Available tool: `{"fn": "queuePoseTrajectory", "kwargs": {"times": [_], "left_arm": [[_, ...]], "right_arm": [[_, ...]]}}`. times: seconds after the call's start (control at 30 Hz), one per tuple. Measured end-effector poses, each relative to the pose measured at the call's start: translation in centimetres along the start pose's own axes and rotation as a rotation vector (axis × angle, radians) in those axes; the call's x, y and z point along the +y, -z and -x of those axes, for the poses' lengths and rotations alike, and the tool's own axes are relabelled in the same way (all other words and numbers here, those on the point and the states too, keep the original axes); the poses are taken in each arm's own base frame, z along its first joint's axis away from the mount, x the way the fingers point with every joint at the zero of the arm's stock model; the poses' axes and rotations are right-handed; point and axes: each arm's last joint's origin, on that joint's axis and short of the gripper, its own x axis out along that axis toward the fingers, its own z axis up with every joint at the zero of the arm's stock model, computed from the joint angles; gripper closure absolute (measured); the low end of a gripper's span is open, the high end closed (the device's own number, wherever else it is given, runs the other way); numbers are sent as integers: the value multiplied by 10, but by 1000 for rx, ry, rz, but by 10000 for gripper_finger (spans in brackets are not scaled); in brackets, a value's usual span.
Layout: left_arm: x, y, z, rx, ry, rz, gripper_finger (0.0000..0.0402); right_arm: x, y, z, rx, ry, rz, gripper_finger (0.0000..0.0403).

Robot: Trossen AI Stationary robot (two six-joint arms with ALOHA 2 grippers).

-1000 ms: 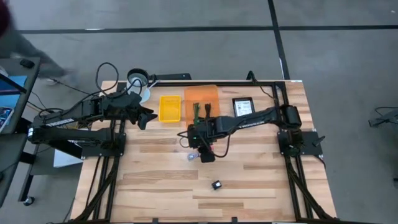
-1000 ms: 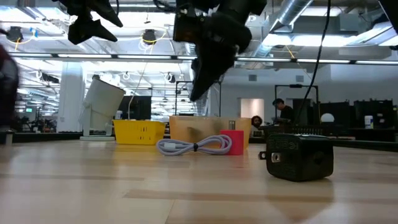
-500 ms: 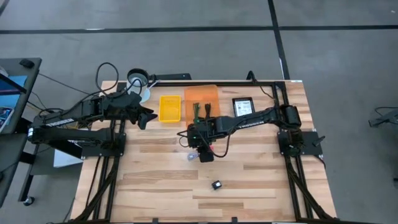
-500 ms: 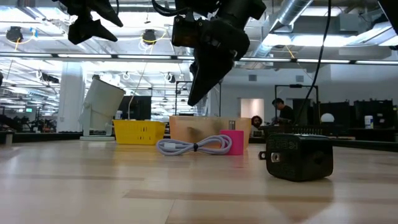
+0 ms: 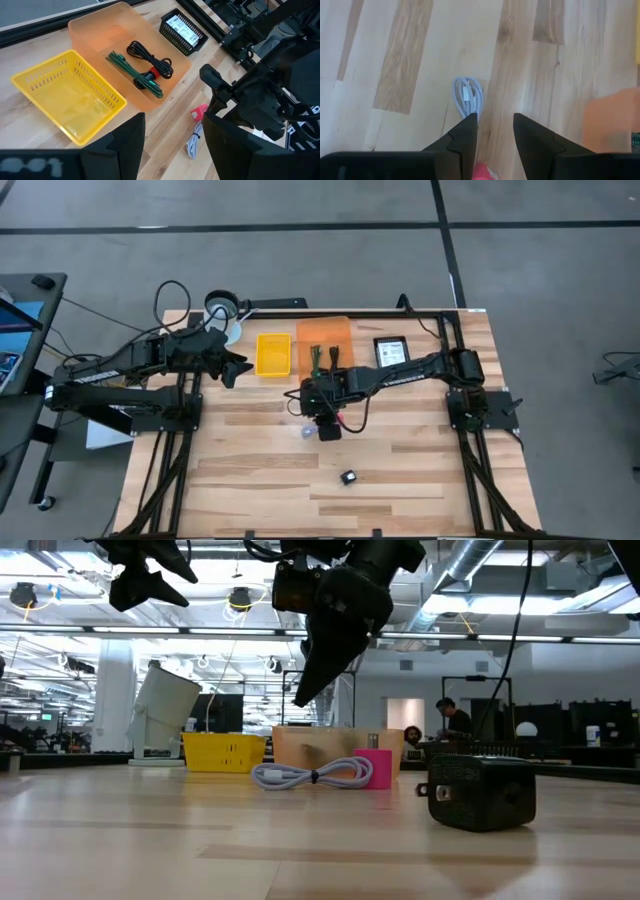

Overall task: Pick and place items into bin
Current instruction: Put the white USB cable into the orange bin

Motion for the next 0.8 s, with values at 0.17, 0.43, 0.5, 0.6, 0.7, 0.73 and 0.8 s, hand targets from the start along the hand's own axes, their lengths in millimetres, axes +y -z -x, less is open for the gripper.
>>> {"fn": "queuePoseTrajectory", "kwargs": {"times": [0.17,0.43,0.5,0.6,0.7,0.73,0.8], "left_arm": [[0,0,0,0,0,0,212],[0,0,0,0,0,0,212],[0,0,0,0,0,0,212],[0,0,0,1,0,0,212],[0,0,0,0,0,0,212],[0,0,0,0,0,1,212],[0,0,0,0,0,0,212]], "right_arm": [[0,3,-4,-3,0,-1,282],[2,21,-19,45,-9,-23,282],[2,24,-22,48,-10,-23,282],[3,29,-25,61,-11,-24,282],[3,32,-28,68,-13,-25,282],[3,33,-28,71,-13,-25,282],[3,33,-28,70,-13,-24,282]]}}
